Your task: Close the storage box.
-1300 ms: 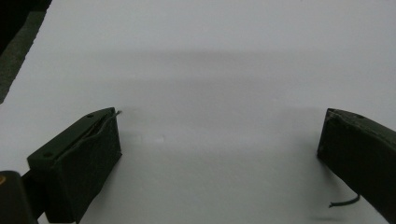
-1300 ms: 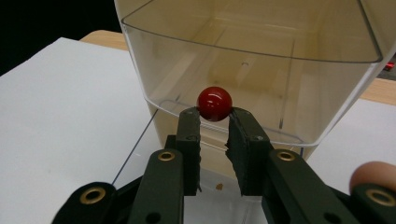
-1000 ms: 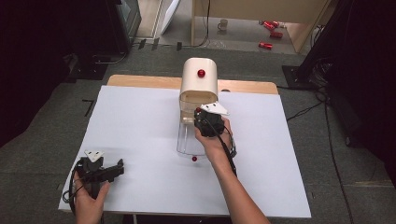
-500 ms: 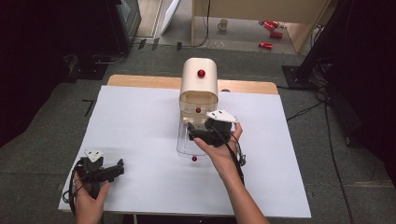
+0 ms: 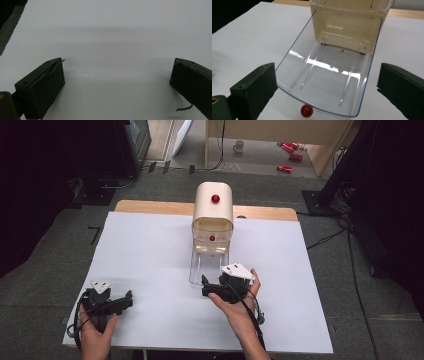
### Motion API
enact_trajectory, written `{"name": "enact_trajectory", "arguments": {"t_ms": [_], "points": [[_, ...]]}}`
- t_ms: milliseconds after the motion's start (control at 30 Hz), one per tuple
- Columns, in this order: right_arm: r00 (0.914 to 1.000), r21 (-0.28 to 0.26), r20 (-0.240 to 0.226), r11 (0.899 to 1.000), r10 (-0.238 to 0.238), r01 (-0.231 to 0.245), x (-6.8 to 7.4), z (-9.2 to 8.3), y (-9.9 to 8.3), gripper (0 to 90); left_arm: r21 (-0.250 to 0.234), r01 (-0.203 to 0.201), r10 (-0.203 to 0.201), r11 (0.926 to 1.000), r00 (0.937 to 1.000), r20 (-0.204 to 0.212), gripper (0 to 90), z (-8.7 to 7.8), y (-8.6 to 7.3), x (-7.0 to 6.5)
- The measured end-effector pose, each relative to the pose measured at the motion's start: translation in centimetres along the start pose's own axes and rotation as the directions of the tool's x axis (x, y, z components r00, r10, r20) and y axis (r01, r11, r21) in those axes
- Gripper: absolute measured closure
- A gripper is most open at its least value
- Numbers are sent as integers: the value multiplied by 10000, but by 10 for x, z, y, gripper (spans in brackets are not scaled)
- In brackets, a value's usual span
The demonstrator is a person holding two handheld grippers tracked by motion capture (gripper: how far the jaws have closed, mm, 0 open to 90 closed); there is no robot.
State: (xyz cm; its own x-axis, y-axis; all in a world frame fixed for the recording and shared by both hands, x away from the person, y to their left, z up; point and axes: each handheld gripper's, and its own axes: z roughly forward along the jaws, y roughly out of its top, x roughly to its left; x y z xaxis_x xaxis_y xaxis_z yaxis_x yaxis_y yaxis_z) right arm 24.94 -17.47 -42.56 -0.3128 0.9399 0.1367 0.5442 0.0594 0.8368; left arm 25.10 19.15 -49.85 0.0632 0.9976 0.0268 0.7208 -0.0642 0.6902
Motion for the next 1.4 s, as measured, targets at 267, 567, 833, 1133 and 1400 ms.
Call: {"name": "enact_trajectory", "arguments": {"t_ms": [267,567,833,1133,1400], "points": [[9998,319,-129,9994,153,-148,8,-6,-19,0,-14,16,-16,10000,10000,-1,0,0,0,0],[9996,191,278,9998,19,-24,21,-11,-33,0,0,-4,4,10000,10000,1,0,0,0,0],[9968,167,616,9985,516,-527,23,-6,-53,31,-15,17,-17,10000,10000,-3,0,0,0,0],[9962,244,662,9980,570,-587,27,3,-68,456,-2,5,-5,10000,10000,-2,0,0,0,0],[9956,308,326,9955,881,-891,26,10,-70,678,0,3,-3,10000,10000,0,0,0,0,0]]}}
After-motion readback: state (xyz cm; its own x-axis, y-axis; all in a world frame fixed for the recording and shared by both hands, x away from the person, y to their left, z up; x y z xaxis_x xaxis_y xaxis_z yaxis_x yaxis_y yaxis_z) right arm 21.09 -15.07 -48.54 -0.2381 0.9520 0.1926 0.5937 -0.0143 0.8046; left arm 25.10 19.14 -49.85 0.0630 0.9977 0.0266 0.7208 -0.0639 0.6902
